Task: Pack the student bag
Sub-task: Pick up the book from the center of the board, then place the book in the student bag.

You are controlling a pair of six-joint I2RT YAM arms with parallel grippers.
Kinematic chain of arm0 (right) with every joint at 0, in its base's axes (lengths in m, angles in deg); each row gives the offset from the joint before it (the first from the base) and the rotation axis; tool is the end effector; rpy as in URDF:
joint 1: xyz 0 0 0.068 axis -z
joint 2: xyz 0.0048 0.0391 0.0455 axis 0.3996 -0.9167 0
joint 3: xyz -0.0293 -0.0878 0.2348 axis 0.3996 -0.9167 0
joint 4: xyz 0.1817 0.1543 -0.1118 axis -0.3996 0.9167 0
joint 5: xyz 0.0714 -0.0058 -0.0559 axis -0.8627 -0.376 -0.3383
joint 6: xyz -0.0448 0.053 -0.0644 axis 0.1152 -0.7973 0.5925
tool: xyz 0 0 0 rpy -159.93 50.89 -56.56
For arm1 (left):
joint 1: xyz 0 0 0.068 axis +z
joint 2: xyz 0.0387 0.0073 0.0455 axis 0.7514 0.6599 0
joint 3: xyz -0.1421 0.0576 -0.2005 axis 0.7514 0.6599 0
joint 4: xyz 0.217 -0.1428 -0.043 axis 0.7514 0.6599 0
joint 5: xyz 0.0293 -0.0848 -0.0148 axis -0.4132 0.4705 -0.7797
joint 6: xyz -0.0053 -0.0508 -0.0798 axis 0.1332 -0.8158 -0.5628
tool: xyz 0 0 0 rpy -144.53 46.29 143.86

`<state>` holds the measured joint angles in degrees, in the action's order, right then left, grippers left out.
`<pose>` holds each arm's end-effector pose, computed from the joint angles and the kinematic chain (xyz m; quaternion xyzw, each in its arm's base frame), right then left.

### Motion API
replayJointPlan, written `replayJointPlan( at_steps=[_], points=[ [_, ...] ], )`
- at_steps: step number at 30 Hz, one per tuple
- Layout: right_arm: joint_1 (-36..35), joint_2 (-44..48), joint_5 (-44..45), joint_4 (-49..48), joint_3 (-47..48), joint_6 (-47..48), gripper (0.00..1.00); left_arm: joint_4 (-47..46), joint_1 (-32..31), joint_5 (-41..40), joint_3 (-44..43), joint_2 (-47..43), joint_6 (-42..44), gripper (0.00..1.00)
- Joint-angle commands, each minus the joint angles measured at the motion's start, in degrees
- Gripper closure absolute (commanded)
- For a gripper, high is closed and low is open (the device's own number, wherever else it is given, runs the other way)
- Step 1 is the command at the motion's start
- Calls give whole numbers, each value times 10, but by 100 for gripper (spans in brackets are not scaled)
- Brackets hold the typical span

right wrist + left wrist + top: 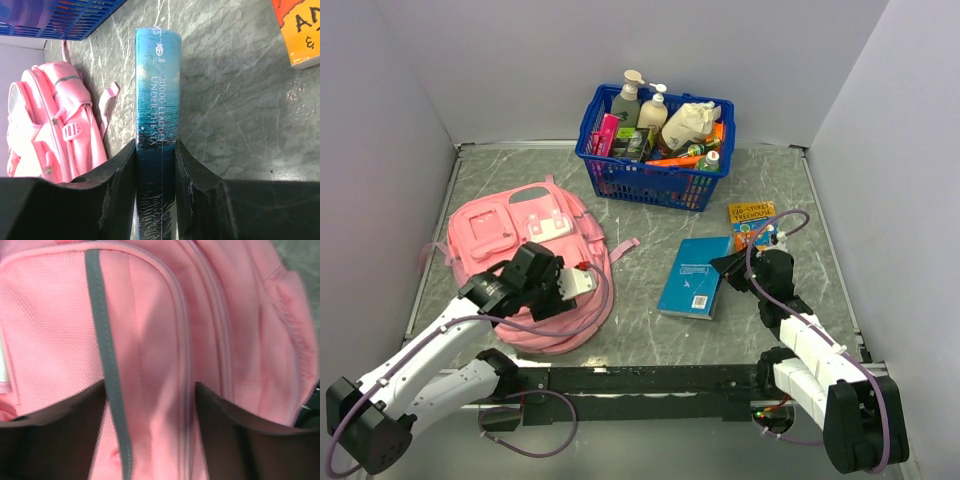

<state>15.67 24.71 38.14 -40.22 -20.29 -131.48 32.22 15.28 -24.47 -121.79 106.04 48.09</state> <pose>0.2388 0.0524 0.1390 0.2516 0.8045 0.3417 0.4156 0.1732 -0.1170 0.1960 0.5634 0.7702 0.0004 0.2990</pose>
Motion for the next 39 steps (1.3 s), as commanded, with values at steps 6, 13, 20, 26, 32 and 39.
replayJointPlan(
  at_steps=[6,13,20,26,32,39],
  points=[
    [-3,18,-89,-82,37,-64,100,-108,-20,-114,-42,8,-15,75],
    [-7,30,-168,-125,42,-130,100,-117,-20,-114,-208,58,-66,97],
    [-47,19,-212,-201,48,-208,100,-101,-8,-72,-295,96,-111,99],
    [-107,-49,-229,-298,75,-269,100,-98,-4,-50,-328,118,-132,98],
    [-173,-158,-220,-362,116,-305,100,-101,-4,-45,-342,137,-150,98],
    [-230,-266,-215,-387,166,-321,100,-92,-3,-25,-359,144,-171,97]
  ],
)
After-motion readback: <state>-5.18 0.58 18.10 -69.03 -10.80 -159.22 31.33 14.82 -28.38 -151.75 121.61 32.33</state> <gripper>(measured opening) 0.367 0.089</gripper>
